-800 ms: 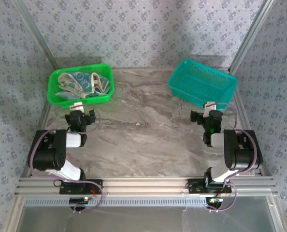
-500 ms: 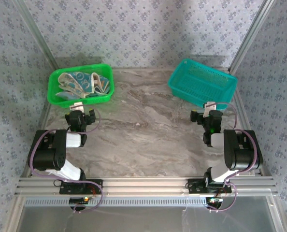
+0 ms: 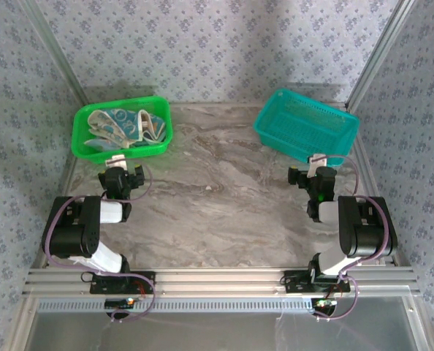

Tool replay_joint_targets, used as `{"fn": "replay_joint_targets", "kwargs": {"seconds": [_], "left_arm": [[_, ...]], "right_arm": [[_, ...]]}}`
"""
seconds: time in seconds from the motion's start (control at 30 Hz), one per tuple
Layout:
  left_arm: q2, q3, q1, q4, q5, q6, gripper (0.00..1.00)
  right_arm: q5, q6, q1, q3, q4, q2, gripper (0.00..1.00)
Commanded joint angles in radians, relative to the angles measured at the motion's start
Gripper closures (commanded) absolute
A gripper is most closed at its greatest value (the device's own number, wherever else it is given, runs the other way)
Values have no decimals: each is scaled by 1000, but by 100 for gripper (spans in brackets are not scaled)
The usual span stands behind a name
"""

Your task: Fold and stack the towels

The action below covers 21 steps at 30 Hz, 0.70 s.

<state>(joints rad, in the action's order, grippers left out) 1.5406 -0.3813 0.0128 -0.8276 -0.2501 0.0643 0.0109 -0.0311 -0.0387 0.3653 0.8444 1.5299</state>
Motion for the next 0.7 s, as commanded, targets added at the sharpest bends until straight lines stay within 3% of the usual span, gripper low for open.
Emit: {"fn": "replay_joint_targets", "kwargs": {"seconds": [0.0,0.1,0.2,0.27,0.33,0.5,0.57,0.67], "left_arm": [[-42,-11,-6,-3,0,14,0],[-152,-62,-2,185,-45,27,0],[-272,-197,-2,571,-104,98,0],[-315,-337,-3,867,-165,247,0],[-336,-427,-4,1040,-127,286,0],[-370,-499,-8,1110,6,374,0],[-329,-554,-8,1105,85,378,0],[-202,-678,-2,1121,153,376,4]], "right_arm": [[8,8,0,14,10,-1,0],[32,-8,21,12,-12,-42,0],[108,-3,49,26,-143,-160,0],[136,56,52,60,-307,-263,0],[118,106,52,80,-426,-348,0],[30,281,44,95,-594,-533,0],[11,427,20,120,-654,-583,0],[-50,492,11,187,-721,-583,0]]}}
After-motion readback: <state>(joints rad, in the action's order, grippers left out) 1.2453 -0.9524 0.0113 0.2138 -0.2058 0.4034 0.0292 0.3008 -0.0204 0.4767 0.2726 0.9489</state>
